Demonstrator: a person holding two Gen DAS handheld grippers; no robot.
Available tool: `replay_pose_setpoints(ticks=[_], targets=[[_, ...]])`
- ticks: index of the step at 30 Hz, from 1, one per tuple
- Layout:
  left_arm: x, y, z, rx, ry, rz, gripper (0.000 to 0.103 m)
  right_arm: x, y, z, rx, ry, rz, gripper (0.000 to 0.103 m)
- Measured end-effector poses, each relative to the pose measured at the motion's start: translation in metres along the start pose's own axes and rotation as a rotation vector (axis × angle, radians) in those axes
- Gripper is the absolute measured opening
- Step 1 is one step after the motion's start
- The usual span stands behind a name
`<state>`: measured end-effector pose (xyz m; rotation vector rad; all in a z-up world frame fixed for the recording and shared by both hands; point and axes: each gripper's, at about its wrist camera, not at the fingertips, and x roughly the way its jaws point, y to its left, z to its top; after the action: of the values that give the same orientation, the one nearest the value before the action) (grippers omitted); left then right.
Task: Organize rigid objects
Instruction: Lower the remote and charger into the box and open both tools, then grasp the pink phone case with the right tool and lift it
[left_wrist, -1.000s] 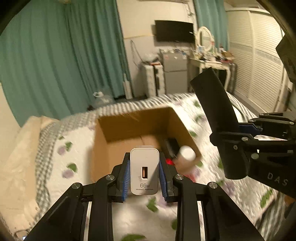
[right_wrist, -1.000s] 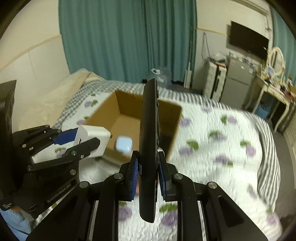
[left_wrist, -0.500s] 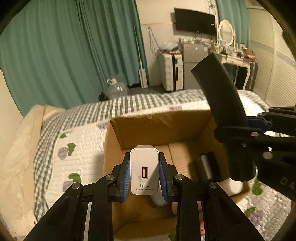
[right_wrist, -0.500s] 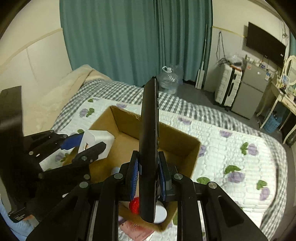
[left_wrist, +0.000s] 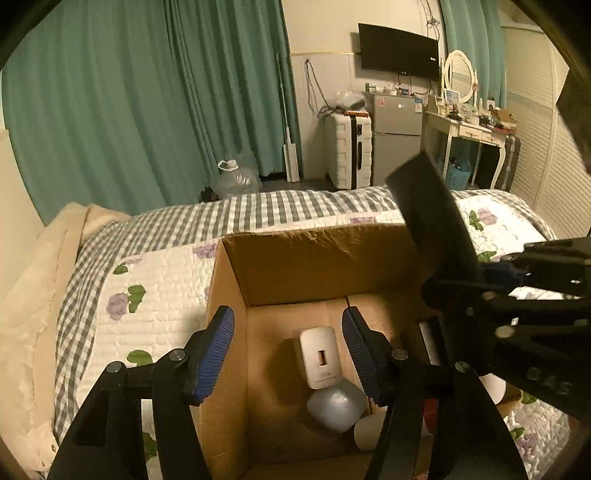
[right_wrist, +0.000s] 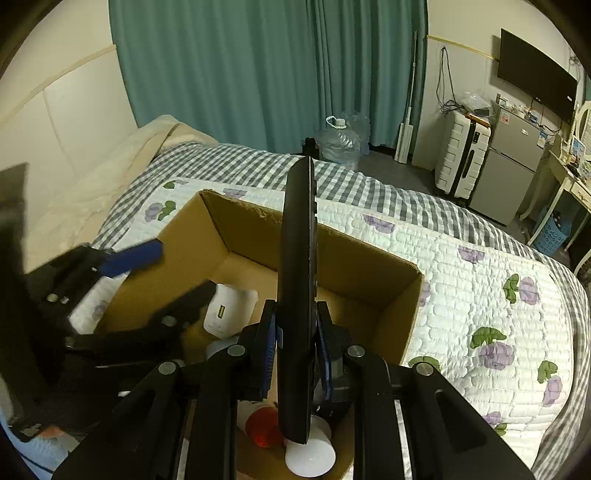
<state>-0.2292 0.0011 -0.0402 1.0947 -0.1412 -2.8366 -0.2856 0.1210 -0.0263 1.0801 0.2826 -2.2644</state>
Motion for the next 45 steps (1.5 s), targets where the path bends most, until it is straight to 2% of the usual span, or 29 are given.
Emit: replay_pose_setpoints(ticks=[10,12,13,14,18,21,23,27,30,35,40,45], targets=[[-0.007,0.005,-0.004,-0.005,-0.019,0.043,0.064,0.030,-0.002,-0.008,0.029,0.049,0.024,0.020],[-0.012,0.006,-0.005,-0.009,-0.025,0.044,0.064,0.026,-0.004,-0.007,0.038,0.036,0.014,0.031],[-0.016,0.007,-0.005,-0.012,-0.029,0.044,0.064,0.019,-0.005,-0.006,0.044,0.018,0.001,0.048],[-0.020,0.008,-0.004,-0.017,-0.033,0.047,0.064,0.013,-0.006,-0.005,0.051,0.004,-0.004,0.055],[-0.046,0.011,-0.003,-0.040,-0.062,0.054,0.064,-0.027,-0.007,-0.004,0.072,-0.054,-0.044,0.055],[-0.070,0.011,-0.004,-0.046,-0.088,0.055,0.064,-0.059,-0.002,-0.010,0.067,-0.085,-0.087,0.061],[-0.090,0.011,-0.007,-0.052,-0.109,0.054,0.067,-0.085,0.002,-0.019,0.065,-0.107,-0.112,0.067],[-0.120,0.009,-0.017,-0.061,-0.131,0.051,0.068,-0.129,0.008,-0.040,0.066,-0.134,-0.149,0.068],[-0.133,0.008,-0.031,-0.066,-0.134,0.050,0.068,-0.145,0.010,-0.063,0.081,-0.132,-0.155,0.069],[-0.127,0.001,-0.059,-0.057,-0.097,0.052,0.069,-0.130,0.011,-0.103,0.108,-0.066,-0.150,0.069],[-0.094,-0.003,-0.093,-0.104,-0.009,0.026,0.069,-0.083,0.007,-0.135,0.152,0.041,-0.123,0.069],[-0.062,-0.011,-0.121,-0.103,0.076,0.044,0.069,-0.034,0.005,-0.151,0.181,0.131,-0.112,0.069]])
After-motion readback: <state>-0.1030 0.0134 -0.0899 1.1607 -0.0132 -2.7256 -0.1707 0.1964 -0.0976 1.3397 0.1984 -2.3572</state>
